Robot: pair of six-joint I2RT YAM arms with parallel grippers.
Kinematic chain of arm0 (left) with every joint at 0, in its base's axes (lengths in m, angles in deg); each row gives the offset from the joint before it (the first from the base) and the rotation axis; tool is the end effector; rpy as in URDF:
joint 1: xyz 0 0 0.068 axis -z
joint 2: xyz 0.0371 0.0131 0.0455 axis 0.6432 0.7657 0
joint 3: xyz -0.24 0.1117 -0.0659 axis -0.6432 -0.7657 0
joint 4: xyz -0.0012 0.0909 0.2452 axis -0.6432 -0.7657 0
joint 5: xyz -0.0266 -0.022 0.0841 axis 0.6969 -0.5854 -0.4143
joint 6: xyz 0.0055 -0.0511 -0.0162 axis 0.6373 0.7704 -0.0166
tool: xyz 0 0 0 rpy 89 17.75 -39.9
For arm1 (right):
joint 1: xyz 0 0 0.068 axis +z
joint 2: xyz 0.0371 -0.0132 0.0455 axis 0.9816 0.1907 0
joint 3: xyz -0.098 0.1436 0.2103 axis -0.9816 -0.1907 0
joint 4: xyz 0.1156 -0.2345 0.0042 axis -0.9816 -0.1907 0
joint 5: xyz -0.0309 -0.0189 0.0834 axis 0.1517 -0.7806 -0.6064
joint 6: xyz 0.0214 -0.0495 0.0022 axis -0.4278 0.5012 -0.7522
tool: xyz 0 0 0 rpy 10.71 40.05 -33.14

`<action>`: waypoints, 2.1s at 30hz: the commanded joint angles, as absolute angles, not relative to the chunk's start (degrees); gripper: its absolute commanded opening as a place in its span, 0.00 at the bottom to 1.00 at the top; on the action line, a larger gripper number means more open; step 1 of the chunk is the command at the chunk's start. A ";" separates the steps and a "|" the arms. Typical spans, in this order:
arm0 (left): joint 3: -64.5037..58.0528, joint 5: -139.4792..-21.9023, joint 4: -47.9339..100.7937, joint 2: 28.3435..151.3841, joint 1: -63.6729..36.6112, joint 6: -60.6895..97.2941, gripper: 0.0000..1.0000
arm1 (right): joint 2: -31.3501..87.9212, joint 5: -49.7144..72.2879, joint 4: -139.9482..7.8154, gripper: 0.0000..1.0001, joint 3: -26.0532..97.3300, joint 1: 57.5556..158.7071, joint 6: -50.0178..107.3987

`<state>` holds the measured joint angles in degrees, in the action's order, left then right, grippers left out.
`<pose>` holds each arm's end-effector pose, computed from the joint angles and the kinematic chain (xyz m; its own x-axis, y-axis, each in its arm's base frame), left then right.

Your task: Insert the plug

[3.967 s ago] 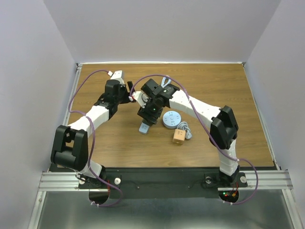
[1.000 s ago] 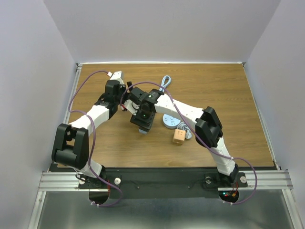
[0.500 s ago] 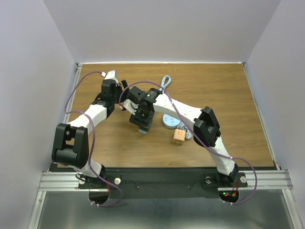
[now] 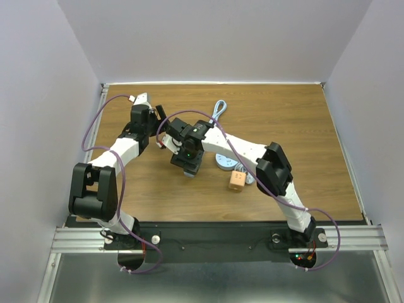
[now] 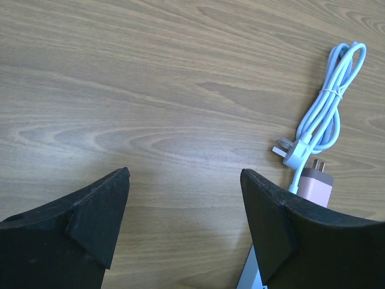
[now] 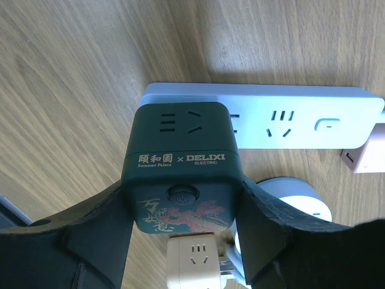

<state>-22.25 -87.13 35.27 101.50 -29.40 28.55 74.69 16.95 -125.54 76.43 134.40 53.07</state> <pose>0.3380 -0.0647 0.2476 -0.4351 -0.2964 -0.8502 0.0554 0.9337 -0.3538 0.2649 0.3860 0.2312 -0.2622 -0.9110 -0.3182 -0.9524 0.2974 -0.0665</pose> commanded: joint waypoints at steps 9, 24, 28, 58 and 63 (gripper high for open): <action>-21.87 -88.07 37.60 101.73 -30.71 28.87 0.86 | 82.73 13.92 -118.38 0.00 77.51 137.63 53.96; -22.66 -88.42 38.04 100.68 -31.68 29.13 0.86 | 83.18 10.93 -113.20 0.01 68.06 137.72 50.98; -22.66 -88.16 38.12 100.68 -31.68 29.13 0.86 | 78.35 11.02 -109.42 0.01 59.33 137.72 48.87; -20.90 -87.55 36.28 99.01 -31.51 29.22 0.86 | 62.96 15.59 -96.86 0.89 62.32 137.36 48.87; -20.82 -88.42 36.10 98.13 -31.07 29.22 0.85 | 58.48 15.41 -90.97 0.94 59.06 136.40 47.37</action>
<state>-22.38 -87.63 35.40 101.72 -31.47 29.68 64.30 16.34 -99.78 59.53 136.72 48.63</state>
